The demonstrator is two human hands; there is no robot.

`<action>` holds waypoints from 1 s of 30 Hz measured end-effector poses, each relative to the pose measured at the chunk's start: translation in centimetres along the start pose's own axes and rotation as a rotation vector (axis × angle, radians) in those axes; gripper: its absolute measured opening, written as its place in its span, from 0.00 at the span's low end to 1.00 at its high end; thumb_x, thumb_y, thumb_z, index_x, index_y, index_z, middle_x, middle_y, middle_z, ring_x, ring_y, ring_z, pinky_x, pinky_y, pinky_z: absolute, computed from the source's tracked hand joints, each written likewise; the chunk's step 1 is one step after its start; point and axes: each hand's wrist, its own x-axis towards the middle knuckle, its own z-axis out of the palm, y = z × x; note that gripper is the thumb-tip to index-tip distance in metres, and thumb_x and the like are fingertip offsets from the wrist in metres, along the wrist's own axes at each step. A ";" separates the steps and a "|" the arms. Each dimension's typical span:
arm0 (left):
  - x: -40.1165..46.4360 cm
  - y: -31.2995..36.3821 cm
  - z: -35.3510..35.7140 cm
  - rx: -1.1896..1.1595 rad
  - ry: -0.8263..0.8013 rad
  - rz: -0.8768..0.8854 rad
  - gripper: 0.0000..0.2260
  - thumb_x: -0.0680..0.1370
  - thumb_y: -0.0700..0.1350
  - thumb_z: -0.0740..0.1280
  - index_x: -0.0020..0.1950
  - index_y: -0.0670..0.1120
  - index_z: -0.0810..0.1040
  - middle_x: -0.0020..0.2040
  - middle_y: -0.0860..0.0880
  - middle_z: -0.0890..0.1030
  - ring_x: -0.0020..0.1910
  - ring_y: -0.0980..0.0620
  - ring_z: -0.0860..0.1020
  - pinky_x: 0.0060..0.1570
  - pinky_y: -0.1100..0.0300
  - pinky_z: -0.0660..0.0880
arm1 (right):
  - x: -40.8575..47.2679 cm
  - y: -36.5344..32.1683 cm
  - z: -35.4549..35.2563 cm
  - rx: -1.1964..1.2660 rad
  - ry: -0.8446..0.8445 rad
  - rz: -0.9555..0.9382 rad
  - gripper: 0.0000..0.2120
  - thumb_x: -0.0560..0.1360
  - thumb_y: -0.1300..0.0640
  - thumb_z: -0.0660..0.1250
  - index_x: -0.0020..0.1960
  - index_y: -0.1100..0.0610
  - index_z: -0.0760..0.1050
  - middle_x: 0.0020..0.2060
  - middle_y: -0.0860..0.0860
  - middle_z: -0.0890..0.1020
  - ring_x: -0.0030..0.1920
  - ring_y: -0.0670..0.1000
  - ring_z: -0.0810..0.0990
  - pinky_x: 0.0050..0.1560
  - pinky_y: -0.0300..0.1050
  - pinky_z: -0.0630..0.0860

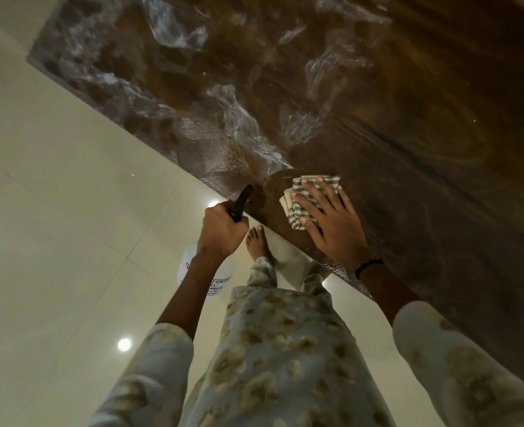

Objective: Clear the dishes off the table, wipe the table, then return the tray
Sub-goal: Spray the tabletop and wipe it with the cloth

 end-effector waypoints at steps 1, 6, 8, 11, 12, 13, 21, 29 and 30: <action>0.1 0.0 -0.2 0.007 -0.003 0.005 0.04 0.73 0.35 0.65 0.38 0.40 0.72 0.27 0.48 0.69 0.26 0.49 0.67 0.28 0.62 0.64 | 0.4 0.2 -0.1 -0.007 -0.001 0.005 0.24 0.80 0.46 0.57 0.76 0.46 0.61 0.77 0.48 0.59 0.77 0.52 0.54 0.75 0.58 0.54; 1.2 -0.1 -1.0 0.005 0.031 -0.028 0.05 0.72 0.35 0.64 0.37 0.41 0.72 0.25 0.49 0.68 0.24 0.50 0.66 0.27 0.63 0.62 | 5.2 -0.7 -0.6 -0.005 0.011 0.107 0.25 0.80 0.47 0.53 0.76 0.48 0.59 0.77 0.51 0.59 0.77 0.56 0.53 0.75 0.61 0.52; 1.6 -0.5 -1.5 -0.009 0.039 -0.038 0.06 0.72 0.36 0.65 0.36 0.42 0.72 0.26 0.48 0.68 0.26 0.47 0.67 0.28 0.62 0.63 | 7.7 -2.2 -0.9 0.011 0.014 0.130 0.25 0.80 0.47 0.52 0.77 0.48 0.58 0.77 0.51 0.58 0.78 0.57 0.52 0.75 0.61 0.49; 1.9 -1.1 -2.1 -0.028 0.075 -0.038 0.06 0.74 0.38 0.64 0.37 0.43 0.72 0.28 0.46 0.69 0.27 0.46 0.66 0.30 0.60 0.64 | 10.2 -5.5 -0.2 0.041 0.026 0.090 0.26 0.79 0.48 0.54 0.76 0.48 0.60 0.77 0.52 0.59 0.77 0.57 0.53 0.75 0.61 0.47; 2.1 -1.4 -2.3 -0.031 0.092 -0.039 0.06 0.74 0.39 0.64 0.36 0.43 0.72 0.27 0.46 0.68 0.27 0.46 0.65 0.29 0.60 0.63 | 10.4 -6.8 0.2 0.048 0.027 0.060 0.25 0.78 0.49 0.54 0.76 0.48 0.61 0.77 0.52 0.60 0.77 0.57 0.54 0.75 0.61 0.47; 2.2 -1.6 -2.4 -0.033 0.106 -0.038 0.07 0.74 0.40 0.64 0.35 0.43 0.71 0.27 0.47 0.67 0.26 0.46 0.64 0.29 0.60 0.62 | 10.2 -7.9 0.6 0.051 0.021 0.020 0.25 0.78 0.49 0.55 0.75 0.49 0.63 0.76 0.52 0.61 0.77 0.57 0.55 0.76 0.61 0.48; 2.9 -1.4 -3.9 -0.088 0.099 -0.006 0.04 0.75 0.39 0.65 0.40 0.40 0.74 0.27 0.46 0.67 0.27 0.46 0.64 0.31 0.58 0.63 | 6.8 -3.6 -0.4 -0.005 -0.083 -0.131 0.25 0.80 0.46 0.53 0.76 0.46 0.59 0.77 0.48 0.58 0.77 0.53 0.53 0.75 0.60 0.52; 4.3 -1.7 -5.2 -0.083 0.110 -0.010 0.05 0.74 0.39 0.65 0.39 0.40 0.74 0.26 0.47 0.66 0.27 0.47 0.62 0.27 0.60 0.61 | 13.7 -9.6 0.4 0.004 -0.003 0.007 0.25 0.79 0.48 0.52 0.76 0.49 0.60 0.77 0.51 0.59 0.77 0.56 0.53 0.76 0.60 0.50; 4.4 -1.8 -5.3 -0.082 0.110 -0.007 0.04 0.74 0.39 0.65 0.40 0.39 0.76 0.26 0.46 0.66 0.26 0.47 0.62 0.28 0.60 0.61 | 13.1 -10.2 0.7 -0.004 -0.019 -0.036 0.24 0.80 0.48 0.53 0.76 0.49 0.61 0.77 0.51 0.58 0.78 0.56 0.53 0.76 0.60 0.50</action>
